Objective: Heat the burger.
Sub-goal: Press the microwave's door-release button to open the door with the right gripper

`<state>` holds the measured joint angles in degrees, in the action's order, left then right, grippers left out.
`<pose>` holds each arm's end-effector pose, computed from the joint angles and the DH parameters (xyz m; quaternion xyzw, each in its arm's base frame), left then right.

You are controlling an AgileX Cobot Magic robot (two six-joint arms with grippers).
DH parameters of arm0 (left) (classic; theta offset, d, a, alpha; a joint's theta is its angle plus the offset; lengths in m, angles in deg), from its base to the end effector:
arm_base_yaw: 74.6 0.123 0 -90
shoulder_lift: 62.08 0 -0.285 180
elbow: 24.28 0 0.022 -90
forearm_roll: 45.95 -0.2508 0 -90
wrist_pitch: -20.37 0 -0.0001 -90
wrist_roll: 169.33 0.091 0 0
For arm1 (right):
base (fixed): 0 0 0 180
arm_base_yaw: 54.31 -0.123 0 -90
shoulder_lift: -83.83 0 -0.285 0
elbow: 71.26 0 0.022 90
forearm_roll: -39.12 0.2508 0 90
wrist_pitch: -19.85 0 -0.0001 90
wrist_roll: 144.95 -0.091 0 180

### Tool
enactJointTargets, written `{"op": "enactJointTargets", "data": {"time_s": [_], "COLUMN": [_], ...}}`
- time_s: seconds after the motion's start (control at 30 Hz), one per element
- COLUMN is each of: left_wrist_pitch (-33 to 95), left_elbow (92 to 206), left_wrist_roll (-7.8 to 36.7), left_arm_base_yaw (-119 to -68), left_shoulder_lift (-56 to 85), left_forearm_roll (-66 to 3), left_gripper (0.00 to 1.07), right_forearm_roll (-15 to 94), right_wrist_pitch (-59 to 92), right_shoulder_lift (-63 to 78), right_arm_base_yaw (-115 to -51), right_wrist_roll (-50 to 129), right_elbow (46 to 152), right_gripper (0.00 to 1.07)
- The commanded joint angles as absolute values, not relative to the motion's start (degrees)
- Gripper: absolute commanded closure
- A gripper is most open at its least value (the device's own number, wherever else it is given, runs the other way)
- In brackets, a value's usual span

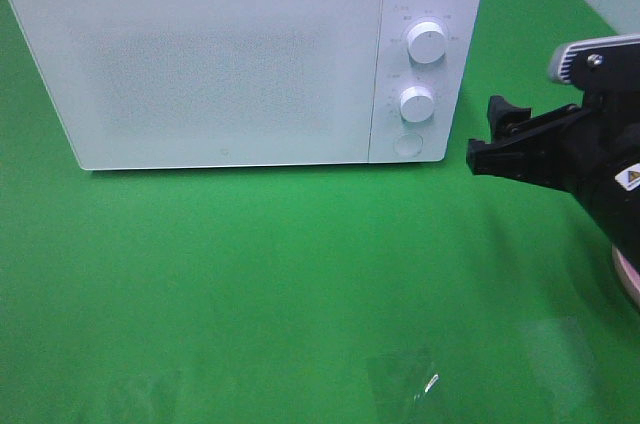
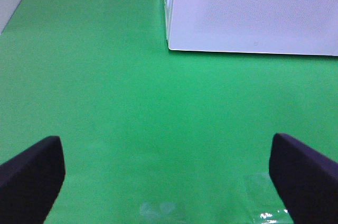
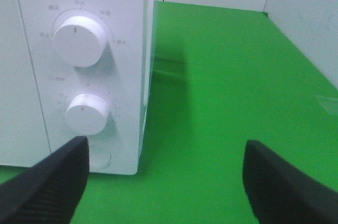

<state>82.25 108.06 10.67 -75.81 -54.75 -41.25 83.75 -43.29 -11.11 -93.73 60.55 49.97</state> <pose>-0.0090 -0.0064 0.2803 0.0115 0.8513 -0.0465 0.5226 0.2103 0.0991 0.1805 -0.0489 0.7480 -0.0403 0.6606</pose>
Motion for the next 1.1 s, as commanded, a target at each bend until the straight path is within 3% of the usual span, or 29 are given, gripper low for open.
{"op": "enactJointTargets", "data": {"time_s": [0.03,0.3,0.73,0.93,1.1], "left_wrist_pitch": [81.4,81.4,81.4,81.4,81.4], "left_elbow": [108.0,108.0,108.0,108.0,108.0], "left_wrist_roll": [10.7,10.7,10.4,10.4,10.4], "left_arm_base_yaw": [-76.2,-76.2,-76.2,-76.2,-76.2], "left_shoulder_lift": [-55.8,-55.8,-55.8,-55.8,-55.8], "left_forearm_roll": [-40.8,-40.8,-41.0,-41.0,-41.0], "left_gripper": [0.06,0.06,0.06,0.06,0.06], "right_forearm_roll": [85.0,87.9,89.0,89.0,89.0], "right_wrist_pitch": [-44.4,-44.7,-43.7,-43.3,-40.8], "right_shoulder_lift": [-12.8,-18.8,-23.5,-23.5,-23.5], "right_arm_base_yaw": [-95.8,-100.5,-102.0,-102.0,-102.0], "right_wrist_roll": [61.4,61.9,56.0,37.2,13.5], "right_elbow": [51.1,55.8,60.1,60.1,60.1], "right_gripper": [0.31,0.31,0.33,0.43,0.63]}}
